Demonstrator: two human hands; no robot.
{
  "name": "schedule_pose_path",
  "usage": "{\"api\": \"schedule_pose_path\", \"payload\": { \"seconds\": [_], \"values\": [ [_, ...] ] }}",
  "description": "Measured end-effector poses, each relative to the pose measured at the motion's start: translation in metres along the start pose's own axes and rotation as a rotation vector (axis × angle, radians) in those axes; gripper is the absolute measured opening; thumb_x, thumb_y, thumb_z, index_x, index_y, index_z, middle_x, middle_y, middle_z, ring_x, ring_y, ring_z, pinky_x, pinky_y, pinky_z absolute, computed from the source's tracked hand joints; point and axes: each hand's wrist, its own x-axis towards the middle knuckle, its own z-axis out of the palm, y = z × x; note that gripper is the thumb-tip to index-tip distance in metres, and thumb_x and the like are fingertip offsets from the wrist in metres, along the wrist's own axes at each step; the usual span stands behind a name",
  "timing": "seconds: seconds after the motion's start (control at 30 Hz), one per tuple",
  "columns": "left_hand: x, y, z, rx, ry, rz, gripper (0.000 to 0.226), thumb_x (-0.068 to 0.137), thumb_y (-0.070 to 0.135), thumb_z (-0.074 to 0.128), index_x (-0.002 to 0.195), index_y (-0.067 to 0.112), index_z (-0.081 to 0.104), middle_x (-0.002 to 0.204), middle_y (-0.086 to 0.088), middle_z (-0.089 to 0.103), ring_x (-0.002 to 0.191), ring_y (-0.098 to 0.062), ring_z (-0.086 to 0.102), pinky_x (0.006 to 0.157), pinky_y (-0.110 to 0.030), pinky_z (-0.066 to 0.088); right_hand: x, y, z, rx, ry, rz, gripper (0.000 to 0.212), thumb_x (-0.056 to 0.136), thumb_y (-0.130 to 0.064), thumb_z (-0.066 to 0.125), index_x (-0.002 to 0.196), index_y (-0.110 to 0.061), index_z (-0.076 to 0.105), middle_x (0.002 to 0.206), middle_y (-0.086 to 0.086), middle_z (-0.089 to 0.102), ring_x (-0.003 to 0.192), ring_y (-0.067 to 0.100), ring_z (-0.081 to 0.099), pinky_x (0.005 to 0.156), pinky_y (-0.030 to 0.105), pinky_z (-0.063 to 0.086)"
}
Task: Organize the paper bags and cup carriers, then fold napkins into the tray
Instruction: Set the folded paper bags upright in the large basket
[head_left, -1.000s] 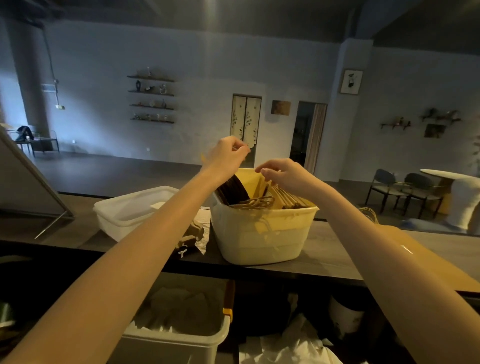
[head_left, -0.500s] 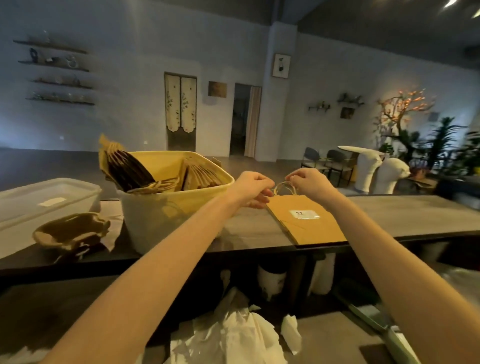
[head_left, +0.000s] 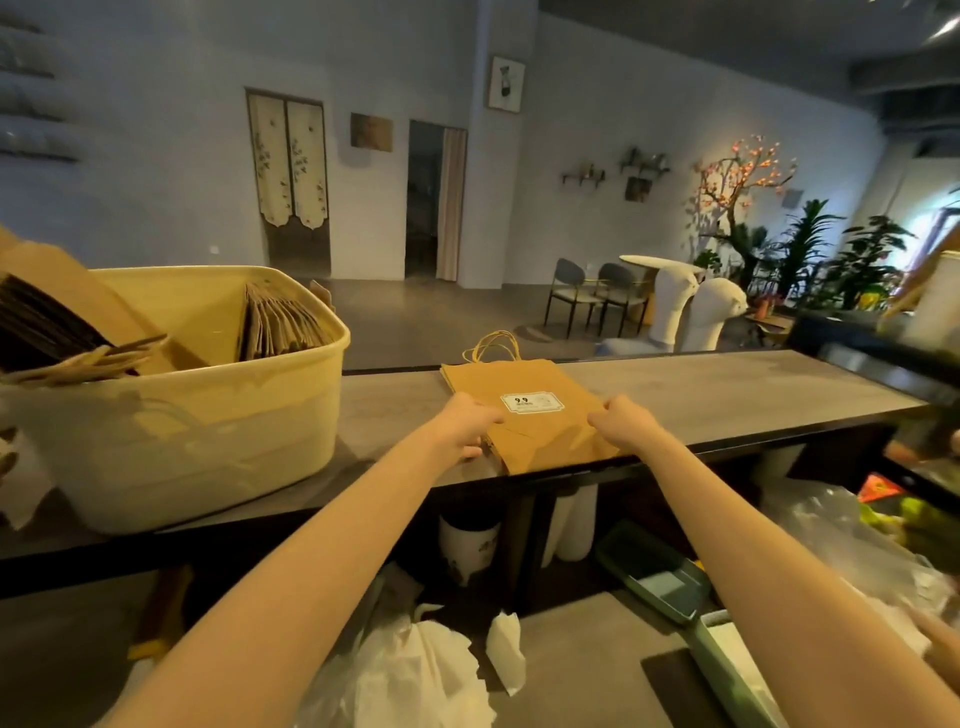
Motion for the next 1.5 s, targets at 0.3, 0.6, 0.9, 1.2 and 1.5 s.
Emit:
{"api": "schedule_pose_path", "payload": {
  "seconds": [0.3, 0.6, 0.9, 1.2, 1.5],
  "values": [
    [0.010, -0.002, 0.010, -0.318, 0.028, -0.089, 0.057, 0.091, 0.004, 0.055, 0.140, 0.007, 0.026, 0.139, -0.019, 0.041, 0.127, -0.031, 0.043, 0.103, -0.040, 0.039, 0.018, 0.023, 0.008, 0.022, -0.001, 0.156, 0.052, 0.090, -0.042, 0.047, 0.128, -0.006, 0.040, 0.119, 0.016, 0.052, 0.111, 0.032, 0.052, 0.100, 0.046, 0.042],
    [0.017, -0.003, 0.001, -0.234, 0.052, -0.140, 0.039, 0.088, 0.005, 0.059, 0.123, 0.007, 0.041, 0.102, -0.012, 0.052, 0.088, -0.019, 0.052, 0.063, -0.023, 0.045, 0.007, 0.022, 0.005, -0.074, 0.105, 0.212, 0.057, 0.093, -0.044, 0.047, 0.133, -0.005, 0.037, 0.134, 0.019, 0.043, 0.123, 0.034, 0.042, 0.102, 0.042, 0.035],
    [0.002, 0.026, -0.028, -0.168, 0.073, 0.016, 0.025, 0.093, -0.006, 0.041, 0.118, 0.000, 0.046, 0.096, -0.016, 0.056, 0.082, -0.027, 0.058, 0.082, -0.046, 0.050, -0.029, -0.011, -0.013, 0.172, -0.253, 0.135, 0.053, 0.099, -0.038, 0.041, 0.140, -0.005, 0.033, 0.136, 0.017, 0.047, 0.120, 0.030, 0.050, 0.101, 0.039, 0.043],
    [-0.069, 0.084, -0.072, 0.586, 0.180, 0.478, 0.012, 0.094, 0.013, 0.051, 0.084, 0.010, 0.054, 0.076, -0.001, 0.050, 0.077, -0.016, 0.052, 0.063, -0.020, 0.043, -0.080, -0.085, -0.045, -0.041, 0.230, -0.727, 0.064, 0.093, -0.033, 0.054, 0.147, -0.022, 0.021, 0.154, 0.003, 0.015, 0.139, 0.026, 0.023, 0.112, 0.040, 0.023],
    [-0.130, 0.100, -0.115, 0.813, 0.039, 0.515, 0.010, 0.094, 0.016, 0.052, 0.100, 0.018, 0.060, 0.090, 0.000, 0.060, 0.096, -0.023, 0.061, 0.087, -0.036, 0.052, -0.125, -0.106, -0.071, -0.264, 0.115, -0.871, 0.053, 0.086, -0.037, 0.065, 0.131, -0.027, 0.040, 0.123, -0.004, 0.053, 0.113, 0.017, 0.051, 0.096, 0.035, 0.045]
  ]
}}
